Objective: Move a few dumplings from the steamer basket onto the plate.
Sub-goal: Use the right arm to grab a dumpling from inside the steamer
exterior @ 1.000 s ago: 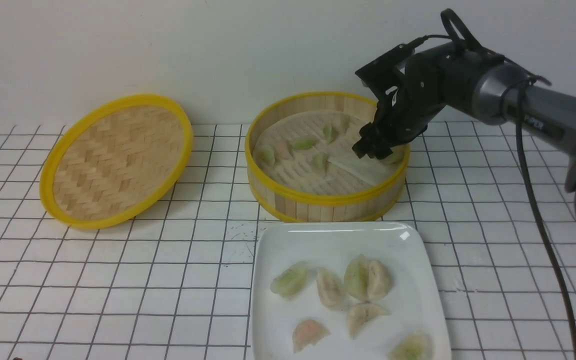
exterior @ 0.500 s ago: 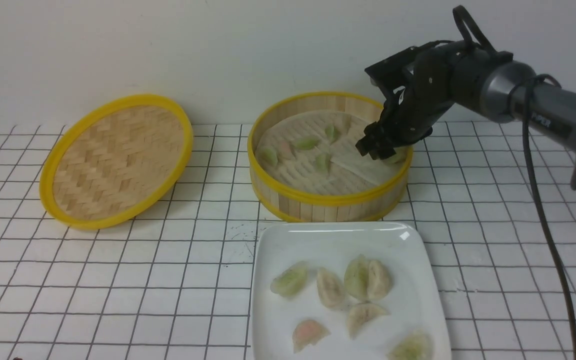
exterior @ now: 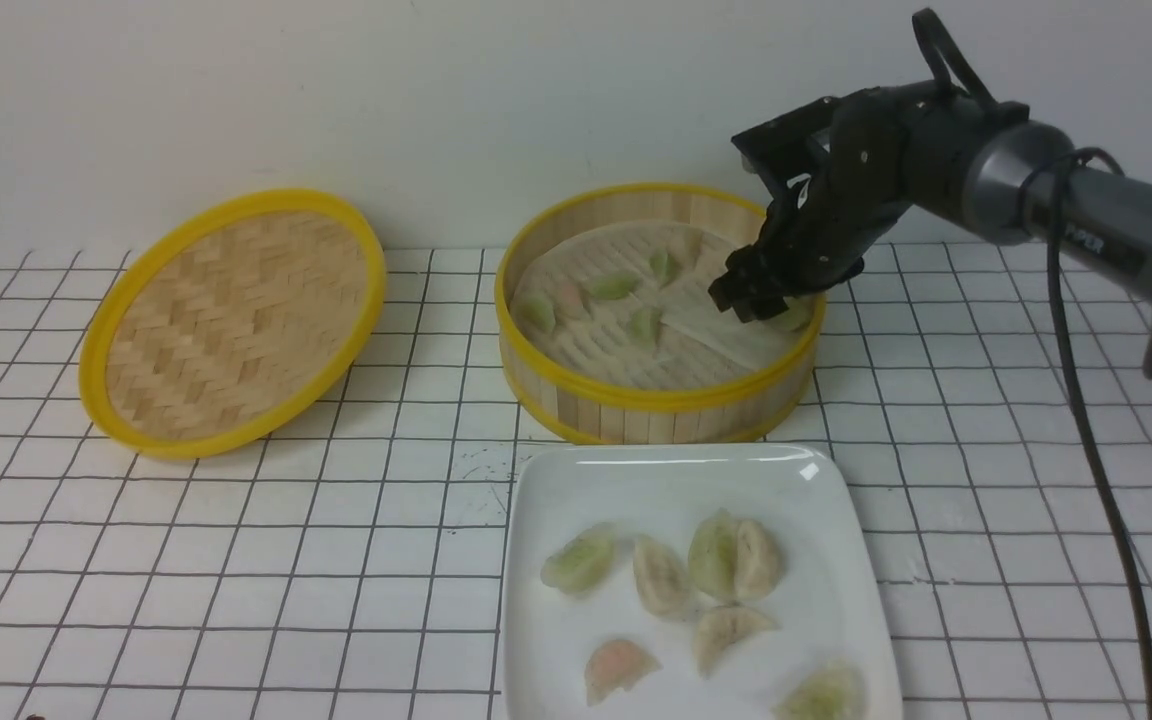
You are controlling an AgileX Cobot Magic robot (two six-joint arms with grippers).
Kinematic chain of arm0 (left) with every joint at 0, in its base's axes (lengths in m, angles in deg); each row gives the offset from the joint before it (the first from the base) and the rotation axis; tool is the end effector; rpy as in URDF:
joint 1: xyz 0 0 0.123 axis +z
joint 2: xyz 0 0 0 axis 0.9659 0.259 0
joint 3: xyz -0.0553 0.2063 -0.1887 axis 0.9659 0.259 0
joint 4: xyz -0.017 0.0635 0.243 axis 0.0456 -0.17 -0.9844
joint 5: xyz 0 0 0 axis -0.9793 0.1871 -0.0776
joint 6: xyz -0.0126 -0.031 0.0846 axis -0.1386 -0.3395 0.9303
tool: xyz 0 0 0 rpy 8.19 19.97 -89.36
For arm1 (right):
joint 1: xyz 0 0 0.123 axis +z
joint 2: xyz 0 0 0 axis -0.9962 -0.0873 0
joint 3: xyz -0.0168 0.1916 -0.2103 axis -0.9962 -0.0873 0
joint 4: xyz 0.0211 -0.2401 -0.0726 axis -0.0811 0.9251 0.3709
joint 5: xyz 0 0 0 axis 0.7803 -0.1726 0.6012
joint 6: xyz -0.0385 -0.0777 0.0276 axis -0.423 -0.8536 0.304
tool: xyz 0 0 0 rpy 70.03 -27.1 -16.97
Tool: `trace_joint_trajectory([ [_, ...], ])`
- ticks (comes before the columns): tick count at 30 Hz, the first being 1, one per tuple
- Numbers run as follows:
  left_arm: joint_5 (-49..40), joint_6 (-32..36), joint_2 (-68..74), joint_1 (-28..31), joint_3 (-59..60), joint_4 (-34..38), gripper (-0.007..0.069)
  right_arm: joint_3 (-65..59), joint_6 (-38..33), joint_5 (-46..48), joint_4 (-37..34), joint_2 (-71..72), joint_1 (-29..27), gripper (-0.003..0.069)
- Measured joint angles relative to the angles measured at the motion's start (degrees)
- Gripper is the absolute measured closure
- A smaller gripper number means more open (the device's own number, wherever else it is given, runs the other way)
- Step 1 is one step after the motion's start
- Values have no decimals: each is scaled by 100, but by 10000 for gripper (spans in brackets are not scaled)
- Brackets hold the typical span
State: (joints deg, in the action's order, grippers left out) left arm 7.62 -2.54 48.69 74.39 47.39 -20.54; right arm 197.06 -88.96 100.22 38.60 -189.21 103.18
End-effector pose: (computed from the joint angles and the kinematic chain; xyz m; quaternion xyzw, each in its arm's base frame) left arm 0.0520 -0.0039 0.1697 0.0254 0.8107 -0.0111 0.5848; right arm 0.4856 0.1618 0.1789 -0.2267 0.9478 0.0305 0.2222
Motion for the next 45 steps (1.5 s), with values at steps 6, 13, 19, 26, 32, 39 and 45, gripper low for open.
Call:
trace_joint_trajectory([
  [6,0,0,0,0,0,0,400,0,-531,-26,-738,-198,0,269],
  [13,0,0,0,0,0,0,400,0,-656,-151,-729,-198,6,269],
  [19,0,0,0,0,0,0,400,0,-801,-257,-637,-198,6,269],
  [26,0,0,0,0,0,0,400,385,-833,-137,-553,-198,6,269],
  [32,0,0,0,0,0,0,400,638,-833,75,-362,-198,6,269],
  [39,0,0,0,0,0,0,400,642,-828,222,-61,-198,1,269],
  [45,0,0,0,0,0,0,400,642,-828,222,52,-198,1,269],
])
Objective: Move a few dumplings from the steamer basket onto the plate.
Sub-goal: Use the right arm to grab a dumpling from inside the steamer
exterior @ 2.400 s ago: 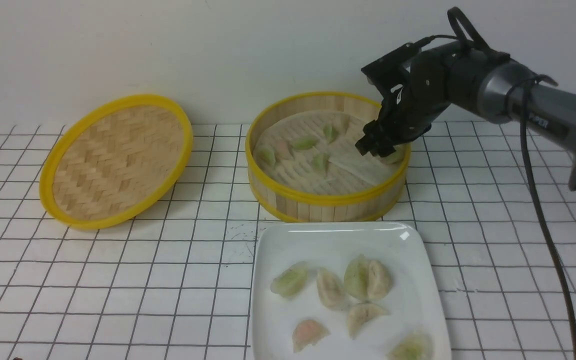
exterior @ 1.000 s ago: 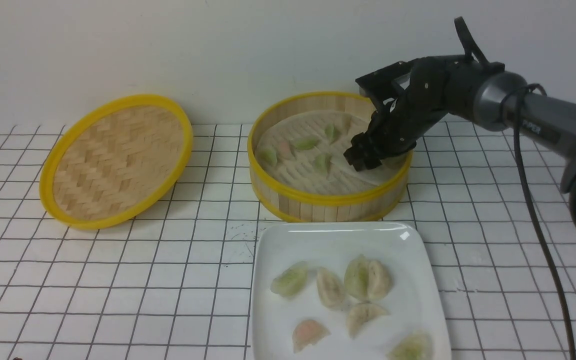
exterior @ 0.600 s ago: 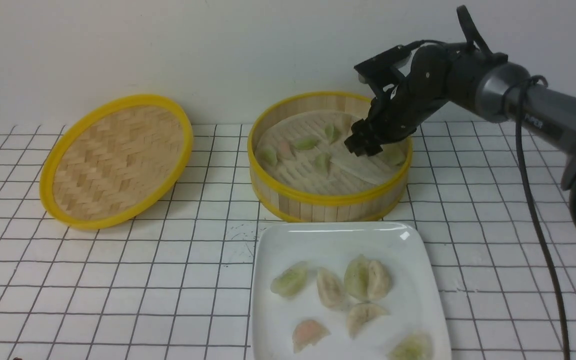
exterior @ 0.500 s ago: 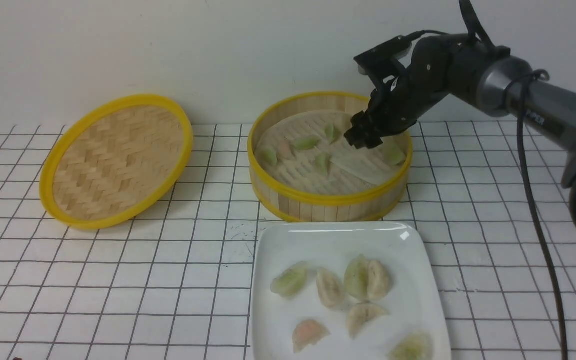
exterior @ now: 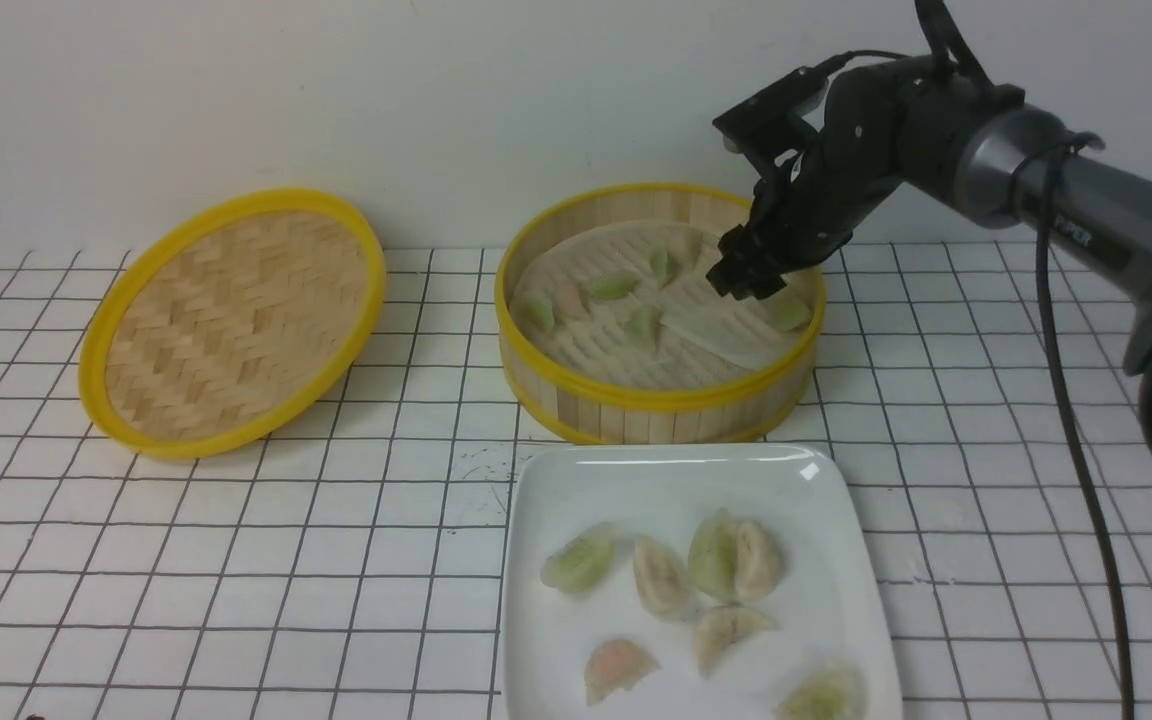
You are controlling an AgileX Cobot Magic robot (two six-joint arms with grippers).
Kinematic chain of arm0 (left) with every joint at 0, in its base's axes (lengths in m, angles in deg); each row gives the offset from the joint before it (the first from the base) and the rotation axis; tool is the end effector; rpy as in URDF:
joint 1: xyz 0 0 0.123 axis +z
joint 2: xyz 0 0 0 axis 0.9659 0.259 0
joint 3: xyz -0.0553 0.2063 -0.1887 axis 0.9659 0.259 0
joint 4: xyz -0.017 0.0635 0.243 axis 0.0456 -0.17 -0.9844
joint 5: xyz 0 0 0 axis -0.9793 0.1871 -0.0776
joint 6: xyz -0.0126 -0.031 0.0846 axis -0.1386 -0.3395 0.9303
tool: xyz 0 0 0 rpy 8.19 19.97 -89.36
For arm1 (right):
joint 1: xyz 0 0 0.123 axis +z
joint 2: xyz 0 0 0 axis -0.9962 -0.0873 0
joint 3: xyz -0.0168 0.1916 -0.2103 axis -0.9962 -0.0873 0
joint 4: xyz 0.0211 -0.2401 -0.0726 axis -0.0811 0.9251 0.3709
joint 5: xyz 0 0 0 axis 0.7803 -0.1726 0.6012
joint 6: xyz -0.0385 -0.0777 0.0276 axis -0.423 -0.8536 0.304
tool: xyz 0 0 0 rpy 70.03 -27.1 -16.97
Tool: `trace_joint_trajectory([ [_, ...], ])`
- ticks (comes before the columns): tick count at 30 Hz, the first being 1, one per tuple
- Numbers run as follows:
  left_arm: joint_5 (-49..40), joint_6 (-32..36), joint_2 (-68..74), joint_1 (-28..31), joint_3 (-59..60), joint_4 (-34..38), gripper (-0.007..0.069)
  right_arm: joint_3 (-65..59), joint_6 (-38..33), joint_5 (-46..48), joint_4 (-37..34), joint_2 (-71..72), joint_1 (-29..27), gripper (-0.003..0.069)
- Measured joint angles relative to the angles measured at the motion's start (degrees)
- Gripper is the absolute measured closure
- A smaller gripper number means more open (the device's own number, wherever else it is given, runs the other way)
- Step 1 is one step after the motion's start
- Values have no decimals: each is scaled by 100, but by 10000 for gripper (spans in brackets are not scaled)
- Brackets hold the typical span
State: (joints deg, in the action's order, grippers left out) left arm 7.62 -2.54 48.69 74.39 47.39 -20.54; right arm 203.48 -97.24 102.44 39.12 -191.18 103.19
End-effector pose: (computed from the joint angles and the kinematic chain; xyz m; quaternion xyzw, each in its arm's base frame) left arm 0.0520 -0.0039 0.1697 0.0254 0.8107 -0.0111 0.5848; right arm 0.4966 0.1649 0.1921 -0.2958 0.9238 0.0107 0.2428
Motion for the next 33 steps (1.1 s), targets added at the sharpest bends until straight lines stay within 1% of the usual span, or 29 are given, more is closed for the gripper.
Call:
trace_joint_trajectory([
  [3,0,0,0,0,0,0,400,0,0,7,123,0,0,269],
  [13,0,0,0,0,0,0,400,7,0,10,123,-191,0,269],
  [21,0,0,0,0,0,0,400,7,0,22,416,-210,5,269],
  [33,0,0,0,0,0,0,400,19,0,27,449,-210,5,269],
])
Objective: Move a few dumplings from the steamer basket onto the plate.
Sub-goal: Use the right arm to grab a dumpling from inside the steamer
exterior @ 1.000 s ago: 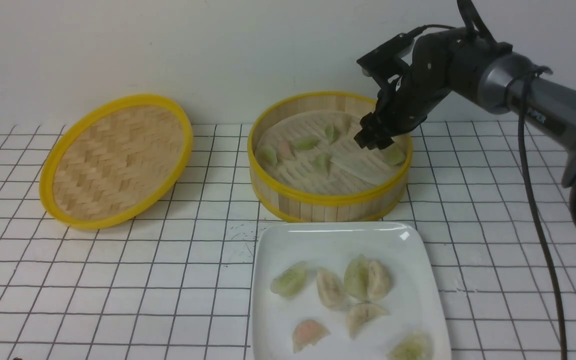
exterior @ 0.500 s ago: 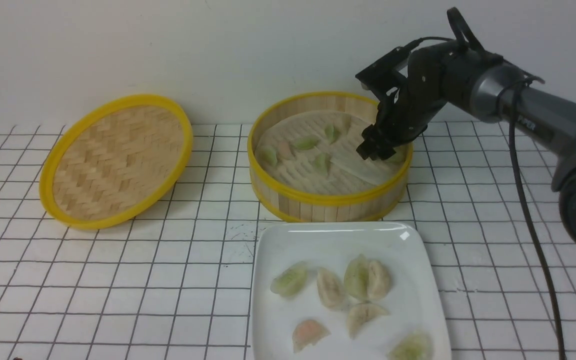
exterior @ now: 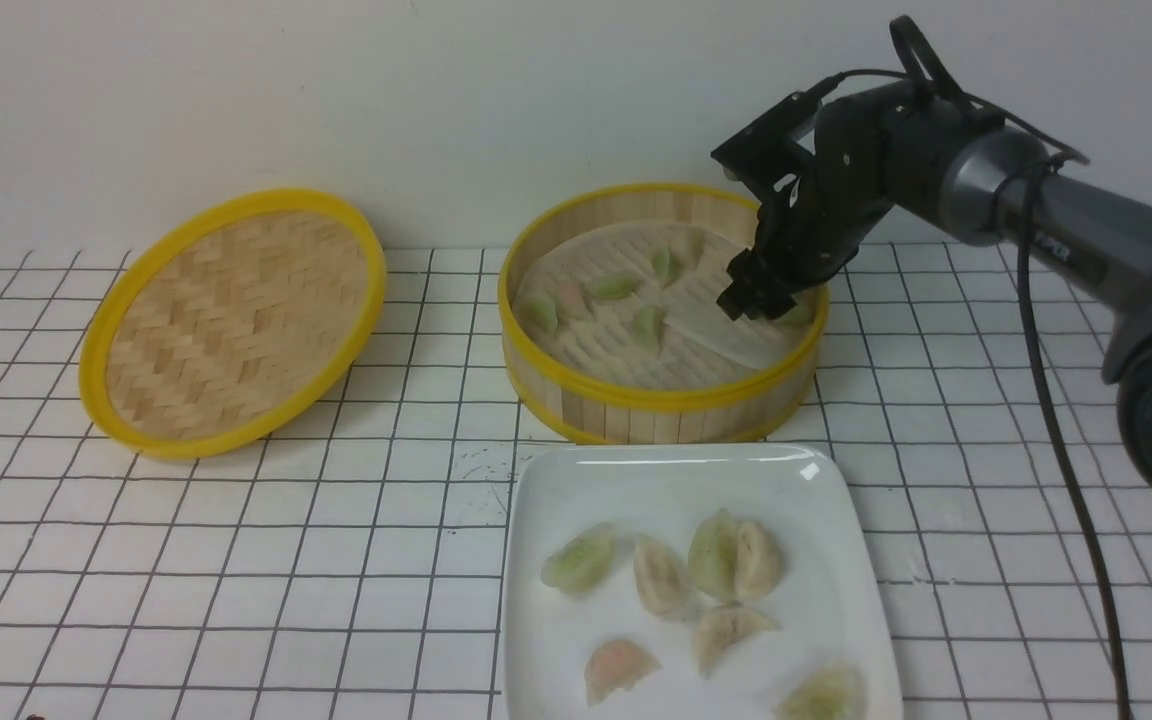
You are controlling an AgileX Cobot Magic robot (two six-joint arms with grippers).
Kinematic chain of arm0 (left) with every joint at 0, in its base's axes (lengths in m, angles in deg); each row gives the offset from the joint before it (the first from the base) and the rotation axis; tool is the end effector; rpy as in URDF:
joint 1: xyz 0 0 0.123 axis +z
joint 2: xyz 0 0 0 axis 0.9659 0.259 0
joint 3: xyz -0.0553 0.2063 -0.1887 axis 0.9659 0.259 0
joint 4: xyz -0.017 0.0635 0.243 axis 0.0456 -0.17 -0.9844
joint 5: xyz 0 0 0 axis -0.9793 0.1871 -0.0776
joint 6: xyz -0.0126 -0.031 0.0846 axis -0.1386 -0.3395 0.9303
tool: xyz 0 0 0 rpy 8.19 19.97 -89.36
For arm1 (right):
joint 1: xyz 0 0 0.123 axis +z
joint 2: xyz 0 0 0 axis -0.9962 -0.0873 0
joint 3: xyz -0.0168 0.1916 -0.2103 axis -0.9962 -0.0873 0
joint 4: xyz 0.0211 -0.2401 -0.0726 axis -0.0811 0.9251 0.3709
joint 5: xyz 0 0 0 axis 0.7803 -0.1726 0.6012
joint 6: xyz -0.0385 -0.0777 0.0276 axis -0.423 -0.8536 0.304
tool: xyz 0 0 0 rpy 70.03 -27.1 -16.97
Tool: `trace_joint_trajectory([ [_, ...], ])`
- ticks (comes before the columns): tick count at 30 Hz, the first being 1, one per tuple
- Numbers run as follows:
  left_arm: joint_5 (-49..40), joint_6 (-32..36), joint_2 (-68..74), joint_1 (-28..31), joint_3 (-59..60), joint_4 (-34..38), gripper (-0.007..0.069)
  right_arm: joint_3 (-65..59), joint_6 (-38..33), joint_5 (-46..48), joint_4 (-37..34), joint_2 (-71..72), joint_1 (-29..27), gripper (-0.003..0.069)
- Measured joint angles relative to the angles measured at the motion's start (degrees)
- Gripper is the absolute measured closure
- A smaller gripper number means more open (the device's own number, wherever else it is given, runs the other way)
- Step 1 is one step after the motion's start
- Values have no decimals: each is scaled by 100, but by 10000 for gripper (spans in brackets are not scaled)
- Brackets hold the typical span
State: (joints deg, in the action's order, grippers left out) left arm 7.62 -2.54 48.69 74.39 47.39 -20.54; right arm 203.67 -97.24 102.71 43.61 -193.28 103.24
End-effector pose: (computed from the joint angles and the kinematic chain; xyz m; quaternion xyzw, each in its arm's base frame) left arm 0.0520 -0.0039 0.1697 0.0254 0.8107 -0.0111 0.5848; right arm 0.5003 0.1606 0.1738 -0.3127 0.9227 -0.0250 0.2243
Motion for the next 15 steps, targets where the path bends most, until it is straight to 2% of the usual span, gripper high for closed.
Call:
trace_joint_trajectory([
  [15,0,0,0,0,0,0,400,499,12,467,-65,0,0,269],
])
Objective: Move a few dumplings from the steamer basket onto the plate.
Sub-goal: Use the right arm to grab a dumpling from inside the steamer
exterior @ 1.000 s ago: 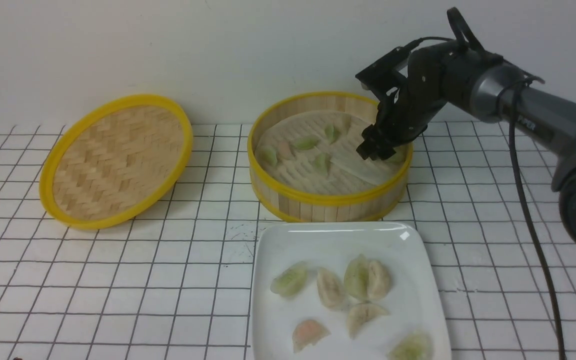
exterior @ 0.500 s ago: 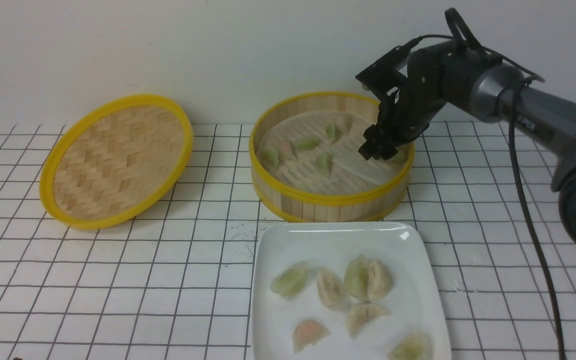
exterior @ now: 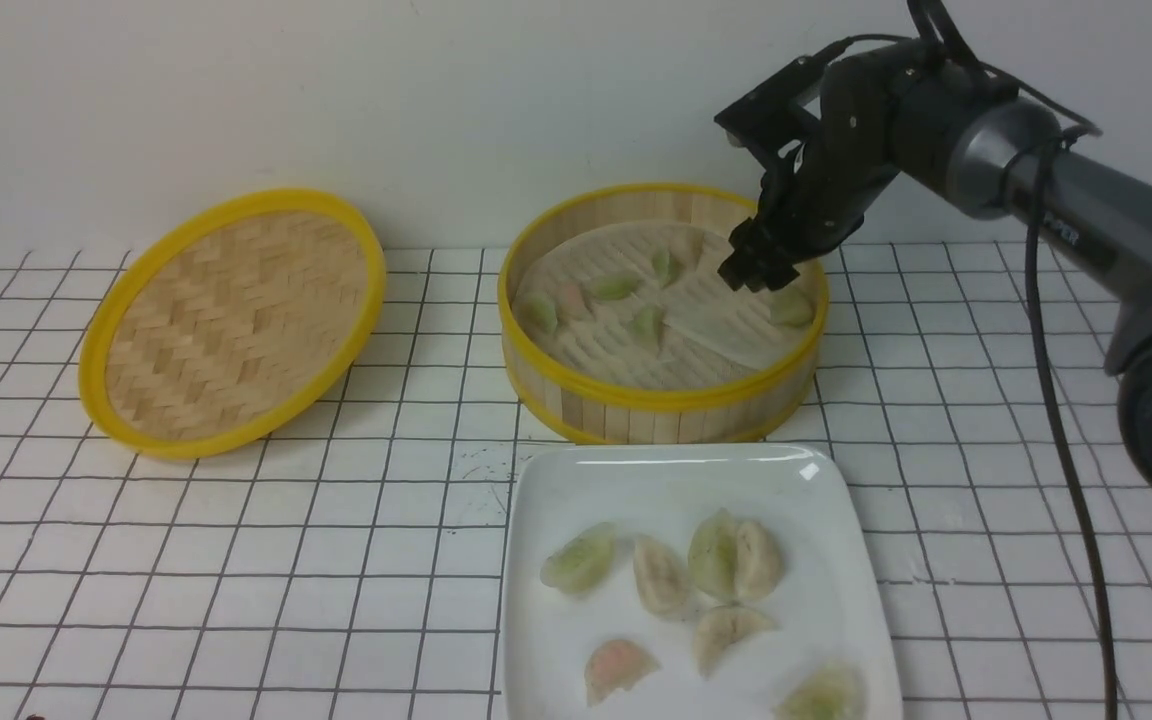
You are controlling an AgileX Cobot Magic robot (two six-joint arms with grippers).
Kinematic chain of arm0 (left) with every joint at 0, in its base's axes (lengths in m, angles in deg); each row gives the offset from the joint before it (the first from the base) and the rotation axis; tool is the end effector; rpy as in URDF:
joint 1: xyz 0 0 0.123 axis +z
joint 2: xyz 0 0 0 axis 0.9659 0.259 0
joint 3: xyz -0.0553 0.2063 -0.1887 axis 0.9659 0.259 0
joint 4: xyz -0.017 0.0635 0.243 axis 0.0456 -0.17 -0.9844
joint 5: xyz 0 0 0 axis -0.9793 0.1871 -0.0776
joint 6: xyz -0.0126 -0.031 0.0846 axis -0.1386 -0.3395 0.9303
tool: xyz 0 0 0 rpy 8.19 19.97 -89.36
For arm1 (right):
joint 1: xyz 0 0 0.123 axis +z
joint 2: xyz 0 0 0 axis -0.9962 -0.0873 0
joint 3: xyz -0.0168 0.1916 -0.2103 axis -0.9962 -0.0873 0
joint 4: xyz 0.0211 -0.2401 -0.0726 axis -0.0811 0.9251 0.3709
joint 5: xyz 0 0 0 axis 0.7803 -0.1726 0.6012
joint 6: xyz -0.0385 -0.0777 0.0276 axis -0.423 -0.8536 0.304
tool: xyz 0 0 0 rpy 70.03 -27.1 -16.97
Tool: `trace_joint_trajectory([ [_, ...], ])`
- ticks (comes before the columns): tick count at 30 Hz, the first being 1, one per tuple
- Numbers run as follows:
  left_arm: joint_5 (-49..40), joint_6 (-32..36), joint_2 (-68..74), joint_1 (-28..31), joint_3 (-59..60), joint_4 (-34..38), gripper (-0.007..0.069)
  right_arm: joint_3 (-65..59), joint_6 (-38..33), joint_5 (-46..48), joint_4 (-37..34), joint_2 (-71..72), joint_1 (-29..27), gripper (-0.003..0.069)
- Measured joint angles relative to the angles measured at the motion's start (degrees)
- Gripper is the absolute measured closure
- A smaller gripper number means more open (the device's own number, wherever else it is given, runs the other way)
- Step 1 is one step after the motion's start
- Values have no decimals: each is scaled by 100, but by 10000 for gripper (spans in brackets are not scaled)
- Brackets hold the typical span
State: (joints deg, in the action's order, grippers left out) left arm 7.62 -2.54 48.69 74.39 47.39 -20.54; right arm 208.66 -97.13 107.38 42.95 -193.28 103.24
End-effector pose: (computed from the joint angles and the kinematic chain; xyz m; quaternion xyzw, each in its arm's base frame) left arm 0.0520 -0.0039 0.1697 0.0254 0.8107 -0.0111 0.5848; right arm 0.5019 0.1618 0.1959 -0.3077 0.9238 -0.0203 0.2271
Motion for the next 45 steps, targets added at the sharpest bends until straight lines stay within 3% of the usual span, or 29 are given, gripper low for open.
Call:
trace_joint_trajectory([
  [23,0,0,0,0,0,0,400,52,-16,536,-123,-126,0,269],
  [39,0,0,0,0,0,0,400,106,-472,524,-1228,-108,-23,267],
  [45,0,0,0,0,0,0,400,99,-535,510,-1319,-108,-4,267],
])
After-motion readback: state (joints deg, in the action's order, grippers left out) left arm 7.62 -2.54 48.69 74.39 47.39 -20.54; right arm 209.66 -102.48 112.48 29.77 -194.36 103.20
